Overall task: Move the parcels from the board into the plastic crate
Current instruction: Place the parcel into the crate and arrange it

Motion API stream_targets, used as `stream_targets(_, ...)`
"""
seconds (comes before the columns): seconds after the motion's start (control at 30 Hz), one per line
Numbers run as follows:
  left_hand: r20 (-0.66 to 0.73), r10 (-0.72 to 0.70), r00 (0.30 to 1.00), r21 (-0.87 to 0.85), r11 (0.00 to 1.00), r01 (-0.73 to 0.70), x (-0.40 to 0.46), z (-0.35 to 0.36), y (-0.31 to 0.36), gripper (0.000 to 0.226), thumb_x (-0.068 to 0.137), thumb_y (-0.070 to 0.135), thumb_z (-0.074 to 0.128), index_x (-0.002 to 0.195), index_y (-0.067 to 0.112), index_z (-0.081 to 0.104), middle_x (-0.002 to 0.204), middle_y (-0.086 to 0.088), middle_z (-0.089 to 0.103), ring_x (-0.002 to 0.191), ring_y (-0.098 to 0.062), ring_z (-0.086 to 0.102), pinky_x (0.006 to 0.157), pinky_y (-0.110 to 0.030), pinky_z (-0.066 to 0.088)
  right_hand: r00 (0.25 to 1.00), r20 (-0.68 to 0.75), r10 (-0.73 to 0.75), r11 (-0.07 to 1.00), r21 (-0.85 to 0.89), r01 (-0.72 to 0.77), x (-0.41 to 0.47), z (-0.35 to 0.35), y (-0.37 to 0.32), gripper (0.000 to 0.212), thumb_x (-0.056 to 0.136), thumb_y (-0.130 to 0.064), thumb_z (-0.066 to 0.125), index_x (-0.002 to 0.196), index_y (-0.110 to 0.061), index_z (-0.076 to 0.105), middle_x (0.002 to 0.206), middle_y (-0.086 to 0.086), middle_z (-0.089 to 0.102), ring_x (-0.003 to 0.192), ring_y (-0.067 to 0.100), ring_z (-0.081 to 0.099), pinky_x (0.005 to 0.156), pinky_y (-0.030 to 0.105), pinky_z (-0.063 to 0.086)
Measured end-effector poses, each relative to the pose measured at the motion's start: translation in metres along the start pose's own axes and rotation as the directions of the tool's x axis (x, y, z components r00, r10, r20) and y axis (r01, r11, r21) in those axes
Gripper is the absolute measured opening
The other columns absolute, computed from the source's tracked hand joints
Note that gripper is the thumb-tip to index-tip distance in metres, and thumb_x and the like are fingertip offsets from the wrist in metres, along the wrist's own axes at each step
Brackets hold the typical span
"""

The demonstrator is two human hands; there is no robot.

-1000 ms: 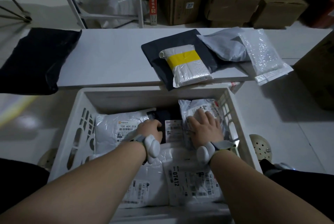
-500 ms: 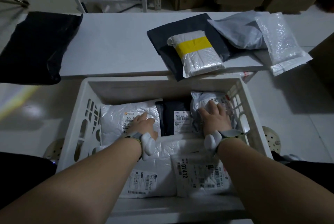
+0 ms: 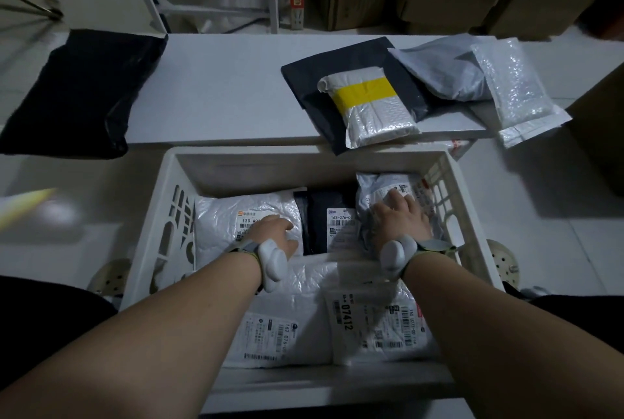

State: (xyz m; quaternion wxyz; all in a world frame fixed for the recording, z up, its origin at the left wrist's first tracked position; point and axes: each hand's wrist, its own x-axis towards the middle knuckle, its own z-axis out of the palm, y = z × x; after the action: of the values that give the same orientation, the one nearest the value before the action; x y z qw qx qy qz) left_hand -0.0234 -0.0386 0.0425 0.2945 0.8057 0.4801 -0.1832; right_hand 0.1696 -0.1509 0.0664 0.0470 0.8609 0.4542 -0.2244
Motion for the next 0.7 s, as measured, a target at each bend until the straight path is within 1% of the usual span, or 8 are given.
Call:
stream_targets(0.07,-0.01,-0.009,1.0,-0.046,0.999,0.008,-0.007,-0.004,0.001,0.045,0.091,0.029,0.048,0.135,0.019,0.048,0.137,-0.006,0.051,0.121,-0.024,0.053,0.101,-0.03,0.043,0.999,-0.032,0.02,1.0,0.011,-0.02,-0.009,0.001,-0.005,0.051,0.089,-0.016,0.049,0.138,-0.026,0.039,0.157,0.003,0.01,0.144,0.03,0.005,0.113,0.044,0.018)
stream_targets(0.17,-0.04,0.017,0.999,-0.078,0.997,-0.021,-0.014,-0.008,0.005,0.04,0.091,0.028,0.047,0.13,0.02,0.054,0.135,-0.006,0.052,0.119,-0.024,0.054,0.098,-0.028,0.044,0.996,-0.089,0.025,0.999,0.027,-0.023,-0.017,0.007,-0.013,0.05,0.094,-0.022,0.045,0.142,-0.027,0.034,0.16,0.003,0.009,0.146,0.028,0.006,0.117,0.043,0.015)
stream_targets(0.33,-0.106,0.031,0.994,-0.213,0.976,-0.053,-0.034,-0.015,-0.001,0.036,0.092,0.03,0.05,0.127,0.023,0.056,0.133,-0.002,0.054,0.117,-0.022,0.055,0.098,-0.028,0.044,0.996,-0.086,0.023,0.994,0.104,-0.014,-0.036,0.003,-0.035,0.048,0.094,-0.024,0.048,0.14,-0.025,0.038,0.157,0.003,0.018,0.142,0.029,0.019,0.114,0.04,0.025)
stream_targets(0.43,-0.147,0.034,0.989,-0.287,0.955,-0.076,-0.041,-0.02,-0.002,0.026,0.091,0.029,0.05,0.114,0.022,0.061,0.119,0.0,0.063,0.106,-0.022,0.059,0.095,-0.032,0.047,0.996,-0.076,0.041,0.984,0.176,-0.027,-0.046,0.002,-0.044,0.041,0.093,-0.027,0.048,0.134,-0.023,0.046,0.149,0.004,0.033,0.132,0.03,0.036,0.106,0.04,0.038)
stream_targets(0.5,-0.179,0.042,0.983,-0.329,0.939,-0.1,-0.048,-0.027,-0.005,0.02,0.091,0.026,0.048,0.101,0.021,0.064,0.103,-0.002,0.066,0.092,-0.021,0.06,0.087,-0.033,0.048,0.997,-0.051,0.05,0.982,0.187,-0.04,-0.053,-0.001,-0.052,0.039,0.094,-0.03,0.047,0.132,-0.023,0.05,0.142,0.005,0.041,0.125,0.03,0.045,0.101,0.04,0.043)
stream_targets(0.57,-0.197,0.039,0.98,-0.378,0.919,-0.113,-0.049,-0.031,-0.006,0.017,0.09,0.025,0.047,0.09,0.021,0.063,0.089,-0.006,0.064,0.077,-0.02,0.055,0.078,-0.033,0.049,0.996,0.007,0.085,0.974,0.211,-0.085,-0.059,-0.006,-0.054,0.038,0.095,-0.031,0.047,0.131,-0.023,0.052,0.141,0.006,0.044,0.121,0.03,0.05,0.099,0.04,0.046)
stream_targets(0.63,-0.218,0.028,0.976,-0.437,0.891,-0.123,-0.05,-0.038,-0.011,0.015,0.09,0.025,0.048,0.082,0.022,0.06,0.081,-0.006,0.061,0.074,-0.021,0.051,0.074,-0.032,0.048,0.995,0.037,0.09,0.97,0.222,-0.096,-0.064,-0.014,-0.059,0.037,0.096,-0.031,0.048,0.131,-0.022,0.053,0.137,0.008,0.049,0.116,0.029,0.055,0.092,0.034,0.048)
stream_targets(0.7,-0.242,0.029,0.97,-0.528,0.835,-0.157,-0.051,-0.052,-0.008,0.013,0.091,0.024,0.05,0.087,0.027,0.063,0.085,-0.004,0.062,0.079,-0.023,0.054,0.081,-0.03,0.048,0.995,0.062,0.073,0.97,0.227,-0.085,-0.066,-0.025,-0.063,0.036,0.097,-0.029,0.048,0.132,-0.018,0.053,0.13,0.008,0.058,0.106,0.024,0.06,0.076,0.024,0.047)
